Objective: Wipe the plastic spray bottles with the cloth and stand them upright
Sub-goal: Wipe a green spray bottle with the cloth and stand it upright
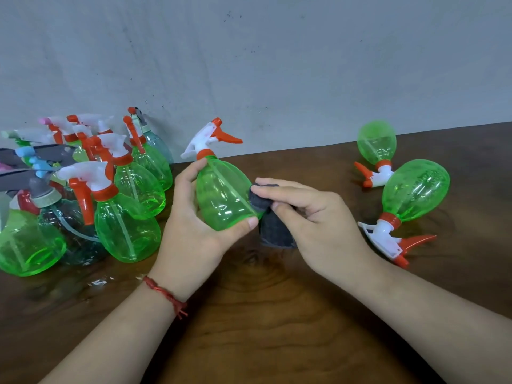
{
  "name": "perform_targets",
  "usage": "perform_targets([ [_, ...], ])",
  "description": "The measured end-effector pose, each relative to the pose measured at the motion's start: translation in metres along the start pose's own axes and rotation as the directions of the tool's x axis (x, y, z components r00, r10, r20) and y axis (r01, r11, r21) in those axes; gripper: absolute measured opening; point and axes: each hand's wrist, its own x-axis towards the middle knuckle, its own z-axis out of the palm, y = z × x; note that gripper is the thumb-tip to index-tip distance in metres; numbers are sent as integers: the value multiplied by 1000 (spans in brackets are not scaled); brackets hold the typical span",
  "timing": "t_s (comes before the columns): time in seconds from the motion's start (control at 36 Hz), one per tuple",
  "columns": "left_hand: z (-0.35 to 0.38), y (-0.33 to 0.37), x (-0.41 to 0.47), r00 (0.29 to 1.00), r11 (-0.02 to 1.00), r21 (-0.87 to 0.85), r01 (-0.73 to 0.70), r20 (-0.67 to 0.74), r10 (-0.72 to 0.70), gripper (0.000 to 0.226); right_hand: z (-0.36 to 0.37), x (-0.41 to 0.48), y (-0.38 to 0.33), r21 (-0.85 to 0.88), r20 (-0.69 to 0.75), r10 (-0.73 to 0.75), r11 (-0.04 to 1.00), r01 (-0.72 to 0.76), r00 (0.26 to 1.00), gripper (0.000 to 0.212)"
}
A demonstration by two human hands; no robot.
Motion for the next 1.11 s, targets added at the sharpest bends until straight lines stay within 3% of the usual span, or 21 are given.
perform_targets([
  [0.19,8,9,-12,978,998,2,-62,199,60,110,-6,11,0,209,-56,116,973,-102,992,44],
  [0.36,11,13,-18,917,999,-1,-38,396,36,113,-10,14,1,329,-51,212,926,-184,976,41],
  [0.47,9,12,-17,896,995,63,-74,443,38,113,-13,15,-2,389,-30,264,891,-232,964,39],
  [0.61,11,11,-17,940,969,193,-152,332,81,117,-10,12,-1,309,-25,184,936,-168,983,38],
  [0.72,8,4,-11,985,979,184,-88,165,58,115,-6,9,1,104,-18,79,992,-76,997,44],
  [0.86,3,-2,-4,997,987,143,69,14,-72,113,2,1,-1,-60,48,13,998,-11,999,44],
  [1.0,6,-1,-5,997,985,157,77,-16,-75,111,2,-1,-2,-88,33,-19,996,21,999,43],
  [1.11,8,5,-9,998,985,174,6,66,-17,110,-1,2,0,-5,-17,44,999,-44,999,45],
])
